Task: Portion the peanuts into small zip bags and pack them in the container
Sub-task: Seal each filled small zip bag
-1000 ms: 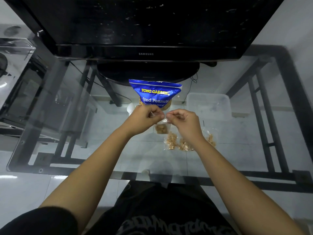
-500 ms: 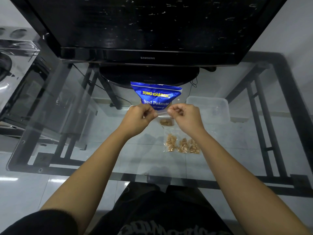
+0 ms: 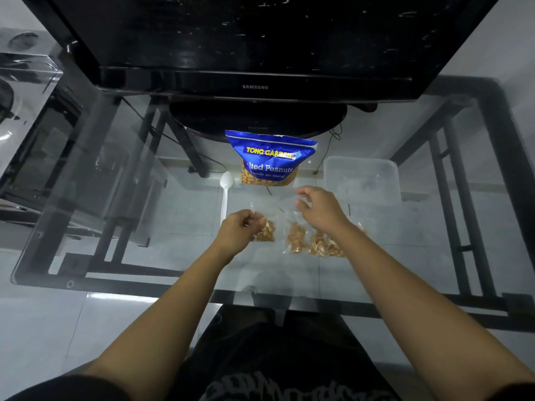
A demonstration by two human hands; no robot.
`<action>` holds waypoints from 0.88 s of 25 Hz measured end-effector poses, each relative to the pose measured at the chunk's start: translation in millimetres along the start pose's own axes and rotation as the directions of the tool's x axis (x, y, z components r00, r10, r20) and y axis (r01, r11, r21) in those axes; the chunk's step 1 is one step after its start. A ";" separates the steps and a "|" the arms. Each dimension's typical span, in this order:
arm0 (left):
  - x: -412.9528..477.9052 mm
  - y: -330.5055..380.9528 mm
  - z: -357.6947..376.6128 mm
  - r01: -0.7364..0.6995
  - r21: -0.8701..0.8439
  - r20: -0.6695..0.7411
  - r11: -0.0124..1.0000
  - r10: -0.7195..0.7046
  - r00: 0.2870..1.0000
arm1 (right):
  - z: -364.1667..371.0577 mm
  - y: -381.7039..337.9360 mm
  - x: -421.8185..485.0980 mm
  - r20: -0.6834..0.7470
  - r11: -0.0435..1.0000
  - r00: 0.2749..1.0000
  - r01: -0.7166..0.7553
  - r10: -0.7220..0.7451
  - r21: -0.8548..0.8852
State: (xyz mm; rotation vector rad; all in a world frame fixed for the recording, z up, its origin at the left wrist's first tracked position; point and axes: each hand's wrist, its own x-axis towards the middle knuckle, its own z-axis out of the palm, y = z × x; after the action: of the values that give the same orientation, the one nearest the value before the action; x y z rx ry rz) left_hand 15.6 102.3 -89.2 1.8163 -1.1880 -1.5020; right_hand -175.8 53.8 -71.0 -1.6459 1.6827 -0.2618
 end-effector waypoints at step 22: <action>-8.3 27.9 39.9 -0.271 0.044 0.098 0.962 0.266 0.959 | -9.2 10.7 -40.4 -0.115 0.912 0.992 0.099 -0.058 0.397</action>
State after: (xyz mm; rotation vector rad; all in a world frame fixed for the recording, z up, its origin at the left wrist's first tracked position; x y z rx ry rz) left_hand -31.1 101.6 -73.0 1.5592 -1.4700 -1.4188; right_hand -194.4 89.6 -56.6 -1.4069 1.5105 -0.6952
